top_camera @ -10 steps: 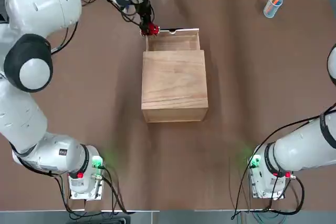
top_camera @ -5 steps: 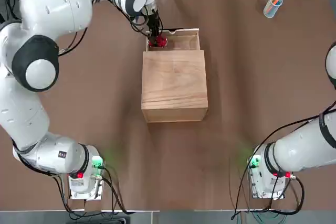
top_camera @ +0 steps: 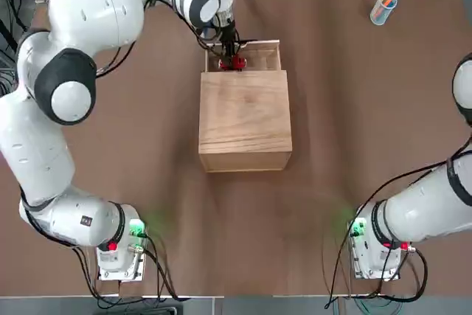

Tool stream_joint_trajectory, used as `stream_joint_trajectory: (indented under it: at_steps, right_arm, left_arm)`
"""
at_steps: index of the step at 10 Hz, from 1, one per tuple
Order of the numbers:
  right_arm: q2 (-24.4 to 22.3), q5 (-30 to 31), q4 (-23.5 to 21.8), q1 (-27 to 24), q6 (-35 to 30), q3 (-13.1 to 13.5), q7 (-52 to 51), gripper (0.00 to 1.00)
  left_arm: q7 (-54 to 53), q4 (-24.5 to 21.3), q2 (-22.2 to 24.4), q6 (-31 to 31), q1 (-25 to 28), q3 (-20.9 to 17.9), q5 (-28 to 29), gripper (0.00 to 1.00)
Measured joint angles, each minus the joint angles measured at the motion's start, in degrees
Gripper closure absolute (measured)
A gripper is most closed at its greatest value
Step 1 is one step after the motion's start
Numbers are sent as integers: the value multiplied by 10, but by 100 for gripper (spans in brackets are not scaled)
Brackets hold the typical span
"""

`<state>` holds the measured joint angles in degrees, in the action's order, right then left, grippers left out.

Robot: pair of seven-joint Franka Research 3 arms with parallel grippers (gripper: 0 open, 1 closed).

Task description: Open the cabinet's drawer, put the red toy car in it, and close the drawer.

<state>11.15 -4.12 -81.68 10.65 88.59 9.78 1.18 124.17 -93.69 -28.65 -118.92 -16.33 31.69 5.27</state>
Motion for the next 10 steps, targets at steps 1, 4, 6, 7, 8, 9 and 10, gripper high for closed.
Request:
stream_joint_trajectory:
  at_steps: [1, 4, 6, 7, 8, 9, 10]
  right_arm:
    - [17, 0, -1, 16, 19, 0, 3, 0]
    - [74, -29, -2, 52, 64, -2, 6, 0]
    - [109, -77, -2, 65, 99, -2, 6, 0]
    - [124, -105, -2, 78, 114, -2, 6, 0]
    - [139, -135, -3, 94, 138, -2, 6, 0]
    - [155, -172, -3, 108, 161, -3, 7, 0]
    - [170, -211, -3, 116, 173, -3, 8, 0]
  left_arm:
    - [2, 3, -10, 0, -4, -1, 8, 56]
    - [14, 23, -44, 0, -10, -1, 31, 54]
    - [14, 30, -48, 0, -10, -2, 31, 47]
    - [14, 34, -48, 1, -10, -1, 32, 32]
    - [14, 39, -46, 6, -11, -1, 33, 18]
    - [14, 43, -42, 14, -13, 0, 35, 4]
    - [14, 47, -36, 21, -14, 0, 38, 3]
